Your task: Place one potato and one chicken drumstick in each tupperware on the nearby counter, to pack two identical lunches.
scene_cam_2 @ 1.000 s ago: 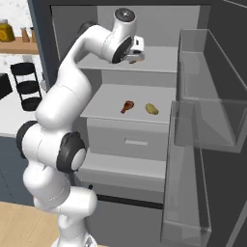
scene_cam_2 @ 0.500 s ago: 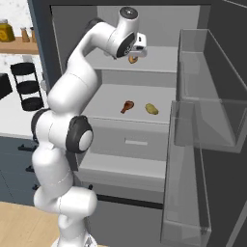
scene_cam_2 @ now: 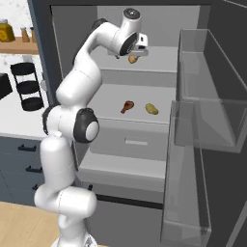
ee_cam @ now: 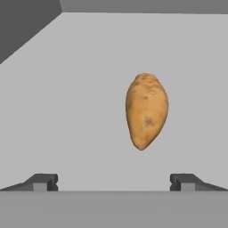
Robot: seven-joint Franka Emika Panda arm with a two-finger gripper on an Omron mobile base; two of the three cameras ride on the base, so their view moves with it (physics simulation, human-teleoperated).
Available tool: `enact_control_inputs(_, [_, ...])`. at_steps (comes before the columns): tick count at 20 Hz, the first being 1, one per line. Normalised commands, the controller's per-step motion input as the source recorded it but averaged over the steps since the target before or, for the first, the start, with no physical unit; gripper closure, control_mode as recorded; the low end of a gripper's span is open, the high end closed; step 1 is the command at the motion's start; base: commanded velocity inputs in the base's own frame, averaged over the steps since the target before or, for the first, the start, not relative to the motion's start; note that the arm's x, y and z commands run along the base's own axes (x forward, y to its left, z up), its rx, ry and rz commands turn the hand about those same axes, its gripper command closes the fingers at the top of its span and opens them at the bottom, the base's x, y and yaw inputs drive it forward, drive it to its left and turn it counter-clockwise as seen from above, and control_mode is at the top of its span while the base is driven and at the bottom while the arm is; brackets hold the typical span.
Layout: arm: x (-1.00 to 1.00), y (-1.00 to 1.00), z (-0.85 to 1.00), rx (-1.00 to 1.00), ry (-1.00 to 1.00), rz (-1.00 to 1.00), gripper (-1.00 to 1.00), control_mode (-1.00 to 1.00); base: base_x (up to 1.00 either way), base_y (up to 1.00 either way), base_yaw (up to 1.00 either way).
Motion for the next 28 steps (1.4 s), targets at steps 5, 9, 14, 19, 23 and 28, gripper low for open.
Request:
enact_control_inputs(5, [0.53,0.0,-0.16,-0.02,0.0,0.0,-1.0,-1.0,0.0,0.0,0.0])
enact_control_inputs(9, [0.52,0.0,-0.12,-0.02,0.0,0.0,-1.0,-1.0,0.0,0.0,0.0])
enact_control_inputs(14, [0.41,0.0,-0.11,-0.11,0.0,0.0,1.0,-1.0,0.0,0.0,0.0])
enact_control_inputs(19, [0.09,0.0,-0.12,-0.22,-0.04,-0.02,1.0,-1.0,0.0,0.0,0.0])
enact_control_inputs(23, [-0.27,0.0,-0.05,-0.15,-0.12,0.0,1.0,-1.0,0.0,0.0,0.0])
enact_control_inputs(28, [-1.0,0.11,-0.07,0.09,-0.17,-0.04,1.0,-1.0,0.0,0.0,0.0])
